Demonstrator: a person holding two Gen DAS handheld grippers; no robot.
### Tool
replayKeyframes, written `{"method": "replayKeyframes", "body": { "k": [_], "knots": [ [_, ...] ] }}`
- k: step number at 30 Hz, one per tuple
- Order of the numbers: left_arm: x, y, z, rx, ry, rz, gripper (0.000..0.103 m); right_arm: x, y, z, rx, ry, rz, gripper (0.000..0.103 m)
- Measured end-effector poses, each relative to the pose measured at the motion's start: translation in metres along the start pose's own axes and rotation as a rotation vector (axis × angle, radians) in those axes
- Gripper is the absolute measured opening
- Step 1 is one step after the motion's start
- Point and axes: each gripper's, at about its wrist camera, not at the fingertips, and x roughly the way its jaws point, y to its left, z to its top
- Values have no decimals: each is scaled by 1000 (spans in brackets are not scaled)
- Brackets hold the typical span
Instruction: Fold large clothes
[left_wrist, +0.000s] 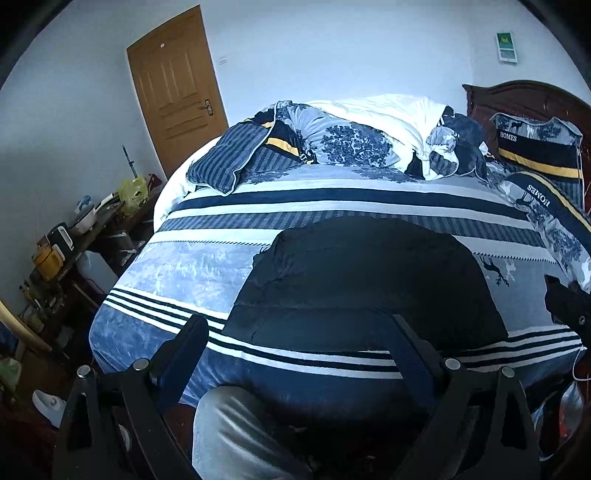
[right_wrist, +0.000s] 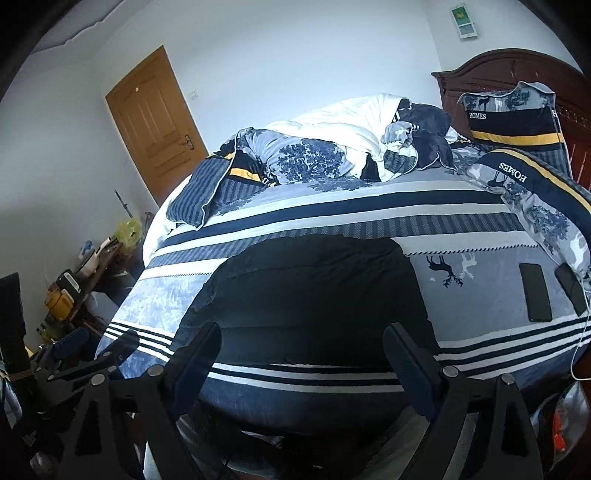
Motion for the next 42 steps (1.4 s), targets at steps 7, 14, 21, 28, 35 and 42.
{"method": "replayKeyframes", "body": {
  "k": [7, 14, 21, 28, 35, 42],
  "knots": [
    [1, -10, 2, 18, 2, -3, 96, 1, -10, 0, 19, 0, 1, 91],
    [3, -11, 4, 16, -1, -12, 96, 0, -16, 1, 27, -3, -11, 91],
    [1, -6, 5, 0, -7, -19, 96, 2, -8, 3, 5, 1, -36, 91],
    [4, 0, 5, -16, -2, -25, 96, 4, 2, 4, -21, 12, -38, 91],
    [7, 7, 6, -32, 2, -20, 96, 5, 12, 6, -49, 12, -39, 91],
    [7, 8, 4, -35, 1, -22, 96, 7, 19, 6, -69, 20, -37, 91]
  ]
}}
